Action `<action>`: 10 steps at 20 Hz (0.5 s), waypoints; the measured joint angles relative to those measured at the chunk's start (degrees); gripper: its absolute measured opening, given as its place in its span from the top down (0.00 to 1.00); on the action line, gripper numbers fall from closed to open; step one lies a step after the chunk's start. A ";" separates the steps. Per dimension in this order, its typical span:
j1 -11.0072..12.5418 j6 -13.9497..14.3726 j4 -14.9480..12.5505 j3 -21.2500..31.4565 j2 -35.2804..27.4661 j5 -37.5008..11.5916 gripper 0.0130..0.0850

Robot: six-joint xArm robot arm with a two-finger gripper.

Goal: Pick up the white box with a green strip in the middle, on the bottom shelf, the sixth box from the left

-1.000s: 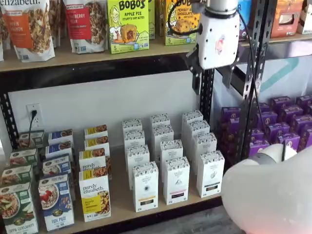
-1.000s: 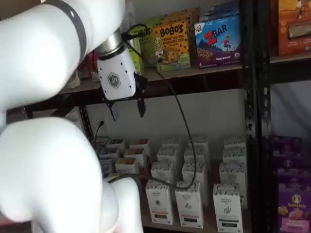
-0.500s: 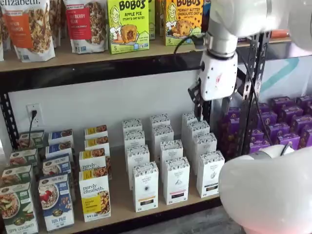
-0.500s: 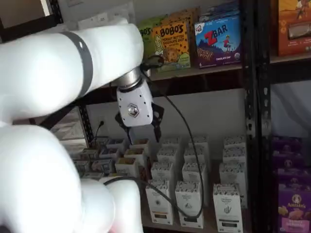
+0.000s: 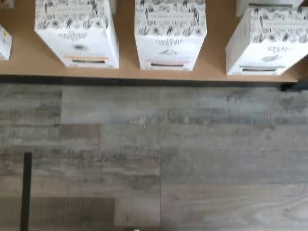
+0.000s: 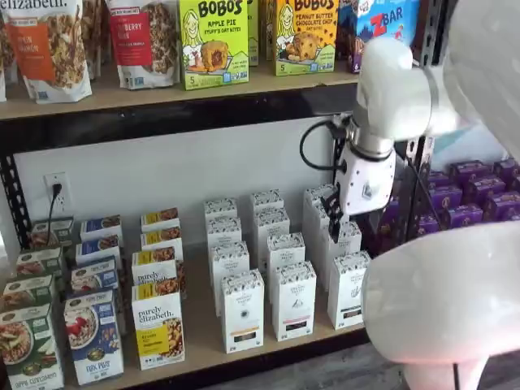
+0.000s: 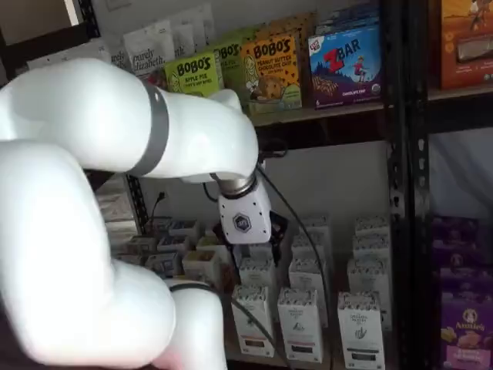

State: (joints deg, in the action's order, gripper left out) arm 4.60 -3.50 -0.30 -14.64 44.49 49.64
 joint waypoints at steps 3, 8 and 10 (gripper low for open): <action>1.79 -2.36 0.79 1.34 -5.95 -6.87 0.00; 2.73 -3.78 1.09 0.66 -16.65 -14.80 0.00; 2.89 -3.81 0.86 1.40 -20.10 -21.24 0.00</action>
State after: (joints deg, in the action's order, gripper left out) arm 7.50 -7.31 0.56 -13.25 24.39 28.40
